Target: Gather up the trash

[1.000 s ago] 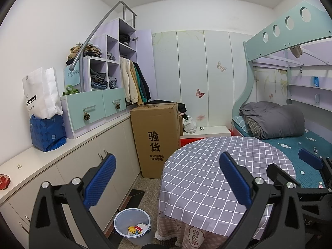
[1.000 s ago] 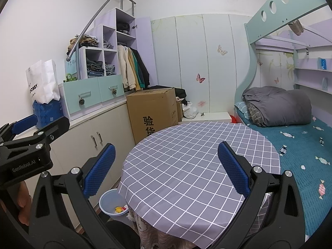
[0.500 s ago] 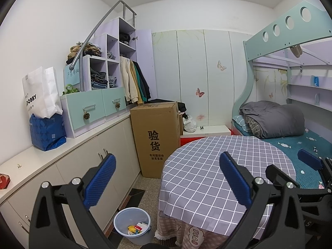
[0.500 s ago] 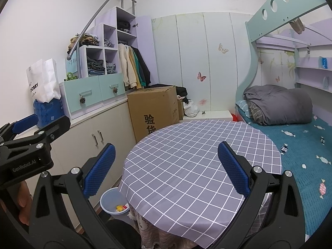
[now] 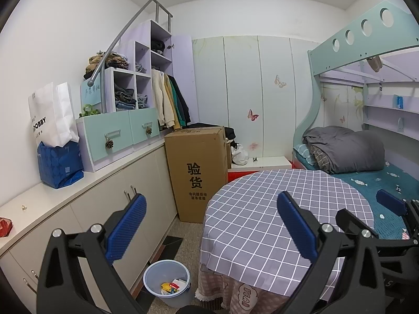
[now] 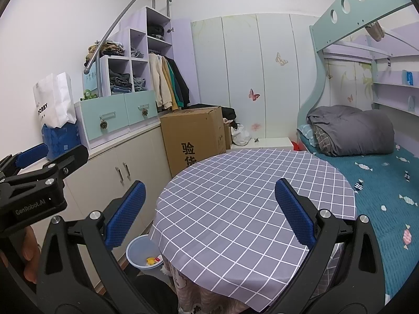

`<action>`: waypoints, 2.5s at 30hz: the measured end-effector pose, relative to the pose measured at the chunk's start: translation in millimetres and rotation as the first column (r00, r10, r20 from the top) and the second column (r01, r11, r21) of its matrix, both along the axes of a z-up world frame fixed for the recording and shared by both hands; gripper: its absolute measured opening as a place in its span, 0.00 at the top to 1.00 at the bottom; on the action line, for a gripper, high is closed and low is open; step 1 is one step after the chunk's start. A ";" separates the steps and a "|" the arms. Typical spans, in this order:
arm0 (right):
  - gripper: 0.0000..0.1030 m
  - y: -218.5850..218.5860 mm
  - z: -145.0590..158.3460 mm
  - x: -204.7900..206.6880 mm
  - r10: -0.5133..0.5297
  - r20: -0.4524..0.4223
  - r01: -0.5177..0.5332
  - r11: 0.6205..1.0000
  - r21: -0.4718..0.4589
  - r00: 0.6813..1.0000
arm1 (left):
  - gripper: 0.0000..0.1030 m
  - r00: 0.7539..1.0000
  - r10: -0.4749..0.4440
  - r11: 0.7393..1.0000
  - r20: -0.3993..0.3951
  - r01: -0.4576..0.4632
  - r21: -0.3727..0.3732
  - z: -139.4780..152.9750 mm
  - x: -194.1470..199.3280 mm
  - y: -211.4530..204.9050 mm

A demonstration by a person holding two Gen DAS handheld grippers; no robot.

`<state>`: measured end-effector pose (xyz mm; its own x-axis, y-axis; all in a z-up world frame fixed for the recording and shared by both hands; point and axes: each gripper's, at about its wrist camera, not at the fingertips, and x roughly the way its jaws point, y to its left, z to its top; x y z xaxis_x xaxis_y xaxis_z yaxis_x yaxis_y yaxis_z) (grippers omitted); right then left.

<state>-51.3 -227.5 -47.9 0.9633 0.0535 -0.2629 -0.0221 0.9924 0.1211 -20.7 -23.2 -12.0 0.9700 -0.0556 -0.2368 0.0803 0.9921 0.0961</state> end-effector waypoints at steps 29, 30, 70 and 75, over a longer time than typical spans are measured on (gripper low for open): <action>0.06 -0.5 -9.3 0.0 0.006 -0.019 -0.006 1.000 0.006 1.000 | 0.05 1.000 -0.003 1.000 -0.012 0.003 0.000 -11.6 2.9 6.1; 0.06 -0.3 -9.7 -0.7 0.006 -0.019 -0.006 1.000 0.006 1.000 | 0.05 1.000 -0.003 1.000 -0.012 0.003 0.001 -10.4 3.8 6.1; 0.06 -7.1 -14.7 19.6 0.024 -0.067 -0.022 0.999 0.033 0.997 | 0.05 0.999 -0.011 1.000 -0.050 0.012 0.022 -20.6 24.4 15.5; 0.06 -10.0 -17.1 32.8 0.025 -0.080 -0.022 0.999 0.036 0.996 | 0.05 0.998 -0.007 0.999 -0.062 0.009 0.032 -23.2 36.9 10.9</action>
<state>-18.4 -237.5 -65.0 0.9374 0.0866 -0.3374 -0.0343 0.9869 0.1579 16.2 -12.3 -35.2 0.9529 -0.0542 -0.2983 0.0947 0.9879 0.1230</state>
